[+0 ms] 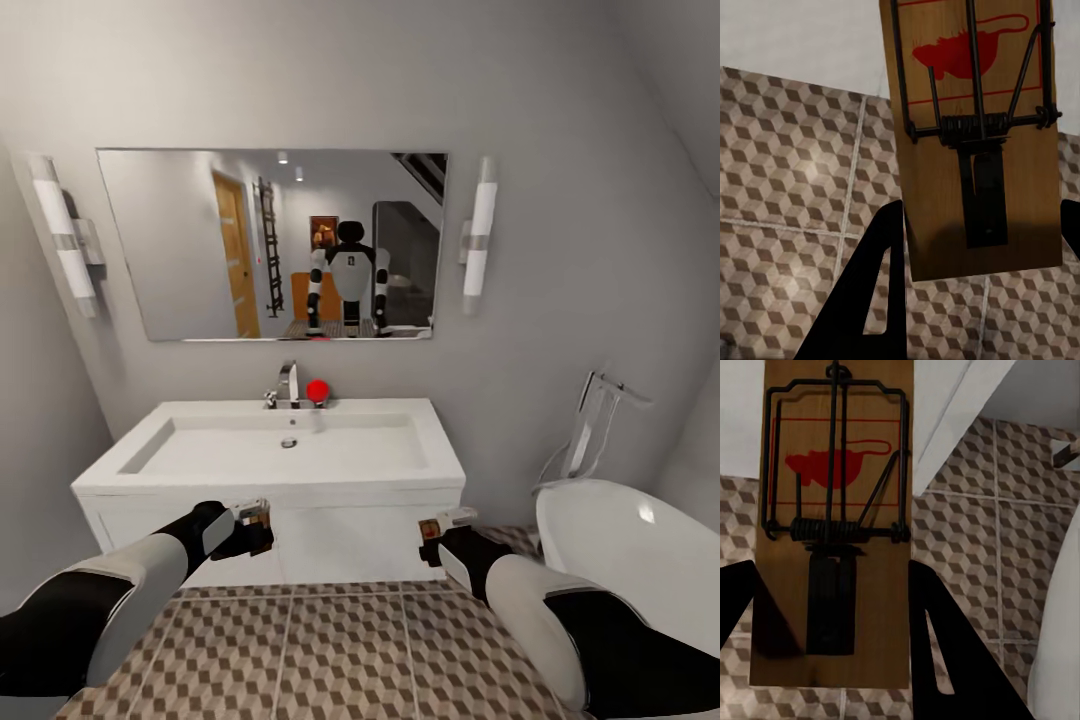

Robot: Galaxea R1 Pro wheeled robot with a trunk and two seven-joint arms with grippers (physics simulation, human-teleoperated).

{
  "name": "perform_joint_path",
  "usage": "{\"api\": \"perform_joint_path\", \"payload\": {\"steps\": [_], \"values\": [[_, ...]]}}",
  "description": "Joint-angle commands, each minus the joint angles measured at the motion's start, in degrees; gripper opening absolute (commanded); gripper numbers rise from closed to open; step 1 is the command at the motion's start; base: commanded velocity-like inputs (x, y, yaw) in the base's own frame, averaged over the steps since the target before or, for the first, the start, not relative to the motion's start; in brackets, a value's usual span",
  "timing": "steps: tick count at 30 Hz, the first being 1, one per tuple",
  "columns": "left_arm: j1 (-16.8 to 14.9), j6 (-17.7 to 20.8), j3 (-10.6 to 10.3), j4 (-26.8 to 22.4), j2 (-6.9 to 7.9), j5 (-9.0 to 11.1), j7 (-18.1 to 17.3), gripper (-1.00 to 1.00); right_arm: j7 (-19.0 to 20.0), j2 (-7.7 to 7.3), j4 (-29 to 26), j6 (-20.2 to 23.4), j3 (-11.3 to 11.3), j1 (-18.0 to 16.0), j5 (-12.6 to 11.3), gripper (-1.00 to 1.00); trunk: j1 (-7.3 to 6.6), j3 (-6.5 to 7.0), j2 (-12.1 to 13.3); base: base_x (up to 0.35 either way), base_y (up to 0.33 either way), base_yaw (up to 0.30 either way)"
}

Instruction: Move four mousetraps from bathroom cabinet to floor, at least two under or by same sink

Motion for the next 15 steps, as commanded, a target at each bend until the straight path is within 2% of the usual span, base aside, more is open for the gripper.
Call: {"api": "perform_joint_path", "payload": {"steps": [1, 15], "values": [[-0.02, 0.35, -0.44, -0.13, 0.01, 0.46, 0.3, -1.0, -0.08, 0.02, 0.06, 0.26, 0.3, -0.08, 0.29, -1.0, 0.02, -0.1, -0.08, 0.0, 0.0, 0.14], [-0.02, 0.35, -0.37, -0.13, -0.07, 0.46, 0.25, -1.0, 0.16, -0.15, 0.06, 0.21, 0.3, -0.08, 0.2, -1.0, 0.02, -0.1, -0.08, 0.0, 0.0, 0.017]]}}
